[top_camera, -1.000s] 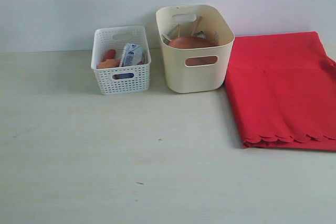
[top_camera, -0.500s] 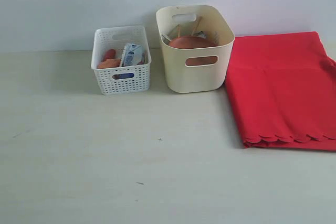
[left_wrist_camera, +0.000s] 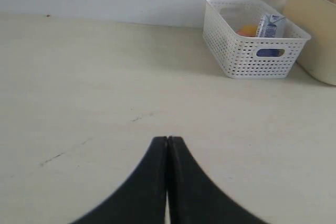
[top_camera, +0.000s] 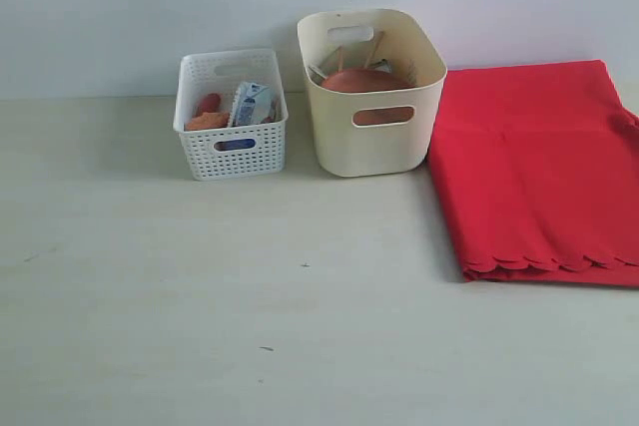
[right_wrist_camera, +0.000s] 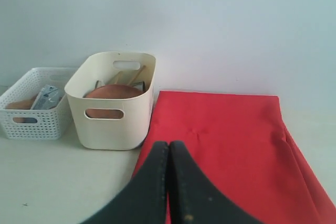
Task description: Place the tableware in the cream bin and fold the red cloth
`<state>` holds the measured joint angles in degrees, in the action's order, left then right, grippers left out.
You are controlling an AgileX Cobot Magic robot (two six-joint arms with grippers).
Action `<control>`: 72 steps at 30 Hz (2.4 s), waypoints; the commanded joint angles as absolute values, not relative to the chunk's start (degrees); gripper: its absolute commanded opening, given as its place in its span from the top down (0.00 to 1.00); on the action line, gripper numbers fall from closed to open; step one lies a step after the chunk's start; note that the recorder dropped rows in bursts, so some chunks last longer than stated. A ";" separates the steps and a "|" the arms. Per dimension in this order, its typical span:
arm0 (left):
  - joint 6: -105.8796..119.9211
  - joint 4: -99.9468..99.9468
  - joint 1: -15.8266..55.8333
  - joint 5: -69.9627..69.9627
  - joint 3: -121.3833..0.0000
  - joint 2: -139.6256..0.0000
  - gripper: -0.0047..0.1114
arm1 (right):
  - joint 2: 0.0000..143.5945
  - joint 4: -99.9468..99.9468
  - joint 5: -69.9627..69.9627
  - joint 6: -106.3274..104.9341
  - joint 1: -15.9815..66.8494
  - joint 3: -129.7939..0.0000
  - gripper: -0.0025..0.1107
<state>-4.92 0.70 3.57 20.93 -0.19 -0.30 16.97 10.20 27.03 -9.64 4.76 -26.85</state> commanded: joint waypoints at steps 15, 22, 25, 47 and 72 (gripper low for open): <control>-5.15 0.57 3.37 20.43 0.00 0.00 0.96 | 0.00 -10.59 15.20 10.63 4.89 -1.49 0.98; -5.15 0.57 3.37 20.43 0.00 0.00 0.96 | 0.00 -9.75 15.03 10.22 3.79 0.00 0.98; -5.15 0.57 3.37 20.43 0.00 0.00 0.96 | 0.00 -5.43 15.03 4.18 2.83 0.00 0.98; -5.15 0.57 3.37 20.43 0.00 0.00 0.96 | 0.00 0.00 17.16 3.16 2.65 0.00 0.98; -5.15 0.57 3.37 20.43 0.00 0.00 0.96 | 0.00 0.00 17.16 3.16 2.65 0.00 0.98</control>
